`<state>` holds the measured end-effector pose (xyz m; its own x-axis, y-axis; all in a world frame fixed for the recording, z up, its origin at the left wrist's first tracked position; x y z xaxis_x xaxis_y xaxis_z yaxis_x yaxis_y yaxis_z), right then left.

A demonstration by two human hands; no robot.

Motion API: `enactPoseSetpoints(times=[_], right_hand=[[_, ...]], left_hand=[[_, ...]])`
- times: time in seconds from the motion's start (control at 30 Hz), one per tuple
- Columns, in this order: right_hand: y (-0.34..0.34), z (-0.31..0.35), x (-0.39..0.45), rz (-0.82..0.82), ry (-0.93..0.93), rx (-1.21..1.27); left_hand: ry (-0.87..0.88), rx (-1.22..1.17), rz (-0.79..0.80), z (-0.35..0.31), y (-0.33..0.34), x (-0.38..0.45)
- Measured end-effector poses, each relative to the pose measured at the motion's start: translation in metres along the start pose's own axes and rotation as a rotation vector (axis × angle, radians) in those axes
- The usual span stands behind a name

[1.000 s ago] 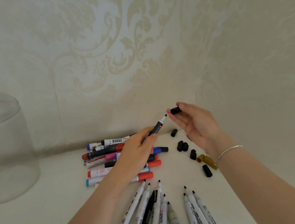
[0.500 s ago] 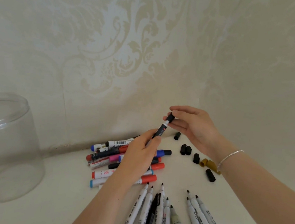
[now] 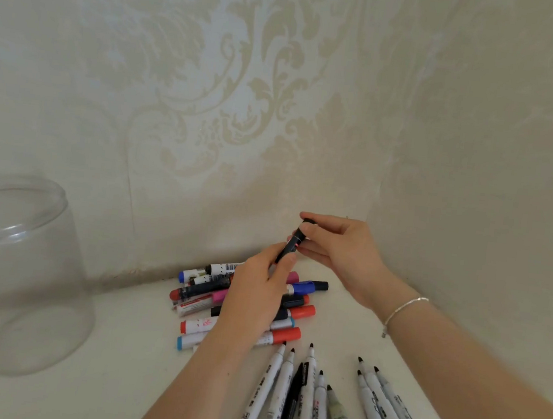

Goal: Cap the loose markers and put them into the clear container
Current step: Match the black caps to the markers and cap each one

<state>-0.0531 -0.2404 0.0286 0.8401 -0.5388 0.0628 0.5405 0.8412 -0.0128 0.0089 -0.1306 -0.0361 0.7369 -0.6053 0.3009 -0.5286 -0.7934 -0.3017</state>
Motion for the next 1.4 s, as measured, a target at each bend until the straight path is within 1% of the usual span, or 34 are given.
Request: enactPoseSetpoints(times=[0.1, 0.17, 0.27, 0.33, 0.43, 0.5, 0.57, 0.63, 0.7, 0.77, 0.83, 0.9, 0.97, 1.0, 1.13, 1.2, 1.23, 1.33, 1.4], right_hand=[[0.007, -0.004, -0.002, -0.025, -0.006, 0.016], [0.008, -0.004, -0.002, -0.043, -0.019, -0.018], [0.004, 0.001, -0.004, -0.088, -0.023, -0.164], [-0.005, 0.006, -0.008, -0.11, -0.008, -0.244], [-0.02, 0.013, -0.016, -0.121, 0.012, -0.162], [-0.034, 0.015, -0.019, -0.198, 0.013, -0.046], [-0.051, 0.015, -0.021, -0.28, 0.031, 0.001], [-0.064, 0.011, -0.026, -0.298, 0.101, -0.067], [-0.069, 0.005, -0.035, -0.248, 0.202, -0.146], [-0.068, -0.002, -0.042, -0.197, 0.27, -0.184], [-0.066, -0.007, -0.047, -0.171, 0.295, -0.201], [-0.064, -0.009, -0.049, -0.149, 0.301, -0.23], [-0.061, -0.01, -0.05, -0.121, 0.303, -0.27], [-0.059, -0.009, -0.05, -0.113, 0.301, -0.286], [-0.055, -0.007, -0.048, -0.12, 0.285, -0.293], [-0.056, -0.004, -0.046, -0.171, 0.261, -0.255], [-0.058, -0.003, -0.046, -0.208, 0.241, -0.227], [-0.067, 0.001, -0.042, -0.333, 0.193, -0.133], [-0.073, 0.002, -0.041, -0.38, 0.189, -0.041]], left_hand=[[0.028, 0.051, -0.031, 0.0, -0.003, -0.001], [0.058, 0.114, -0.07, -0.002, -0.005, -0.002], [0.108, 0.347, -0.1, -0.005, -0.007, -0.005], [0.153, 0.453, -0.087, -0.01, -0.006, -0.005], [0.215, 0.535, -0.045, -0.017, -0.003, -0.006], [0.215, 0.597, -0.002, -0.018, -0.002, -0.007], [0.168, 0.585, 0.052, -0.017, -0.003, -0.006], [0.039, 0.482, 0.171, -0.015, -0.007, -0.003], [-0.121, 0.416, 0.374, -0.016, -0.016, -0.003], [-0.243, 0.415, 0.578, -0.018, -0.029, -0.007], [-0.348, 0.461, 0.732, -0.019, -0.04, -0.012], [-0.482, 0.474, 0.863, -0.018, -0.044, -0.017], [-0.556, 0.436, 0.923, -0.018, -0.039, -0.02], [-0.55, 0.456, 0.926, -0.019, -0.036, -0.021], [-0.398, 0.7, 0.852, -0.022, -0.024, -0.023], [-0.32, 0.716, 0.8, -0.025, -0.02, -0.024], [-0.288, 0.64, 0.777, -0.026, -0.019, -0.024], [-0.236, 0.262, 0.717, -0.033, -0.02, -0.023], [-0.199, 0.149, 0.656, -0.039, -0.022, -0.019]])
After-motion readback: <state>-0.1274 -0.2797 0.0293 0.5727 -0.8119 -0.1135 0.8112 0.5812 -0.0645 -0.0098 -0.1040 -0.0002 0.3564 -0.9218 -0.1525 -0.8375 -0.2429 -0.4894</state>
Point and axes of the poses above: each hand's wrist, its own x-axis towards the middle knuckle, its own y-axis out of the palm, z = x × y, the point moved 1 cm from there along x, towards the middle knuckle, and after that the axes turned 4 degrees about z, right-handed, at the moved point
